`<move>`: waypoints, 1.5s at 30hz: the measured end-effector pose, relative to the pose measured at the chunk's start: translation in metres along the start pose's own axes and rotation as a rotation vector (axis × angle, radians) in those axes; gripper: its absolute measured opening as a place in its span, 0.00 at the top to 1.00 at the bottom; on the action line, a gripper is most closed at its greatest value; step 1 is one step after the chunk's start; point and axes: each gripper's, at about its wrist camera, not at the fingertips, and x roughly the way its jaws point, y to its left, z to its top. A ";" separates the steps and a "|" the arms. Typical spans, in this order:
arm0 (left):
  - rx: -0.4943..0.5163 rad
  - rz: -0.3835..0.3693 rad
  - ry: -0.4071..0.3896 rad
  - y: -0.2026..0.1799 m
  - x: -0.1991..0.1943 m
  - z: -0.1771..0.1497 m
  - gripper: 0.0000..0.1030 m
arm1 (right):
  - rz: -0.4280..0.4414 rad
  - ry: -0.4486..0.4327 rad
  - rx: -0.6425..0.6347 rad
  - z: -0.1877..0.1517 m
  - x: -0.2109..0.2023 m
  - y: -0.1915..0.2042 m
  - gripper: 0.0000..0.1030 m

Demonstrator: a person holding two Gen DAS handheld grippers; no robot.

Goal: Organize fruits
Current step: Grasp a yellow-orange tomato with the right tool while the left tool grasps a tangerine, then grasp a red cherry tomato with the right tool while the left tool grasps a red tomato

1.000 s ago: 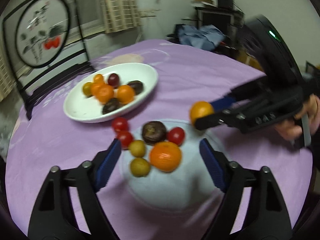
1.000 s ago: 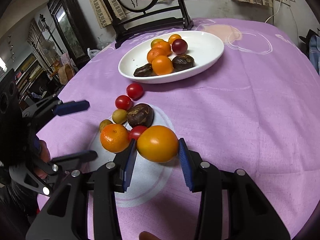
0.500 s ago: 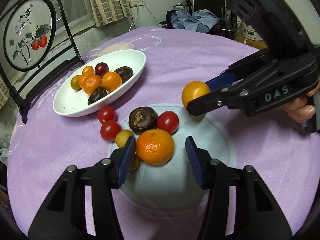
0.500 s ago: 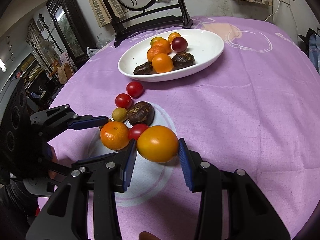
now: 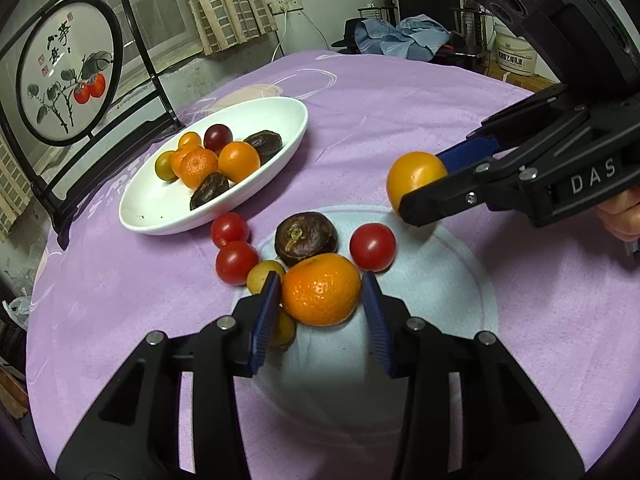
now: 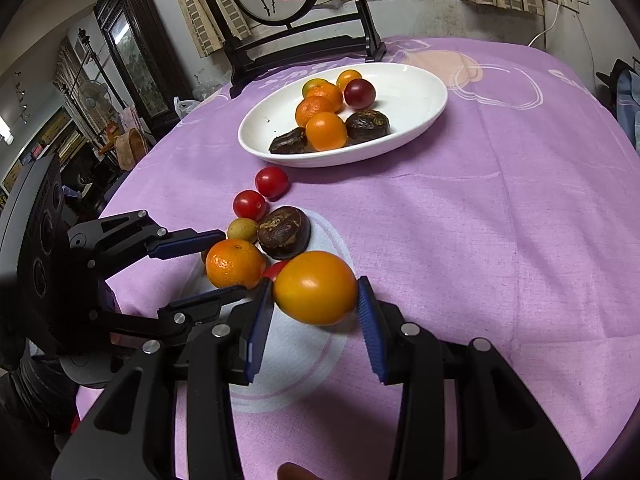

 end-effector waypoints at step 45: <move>-0.719 0.205 -0.079 0.144 -0.023 -0.003 0.04 | -0.030 -0.055 -0.143 0.029 0.029 0.034 0.43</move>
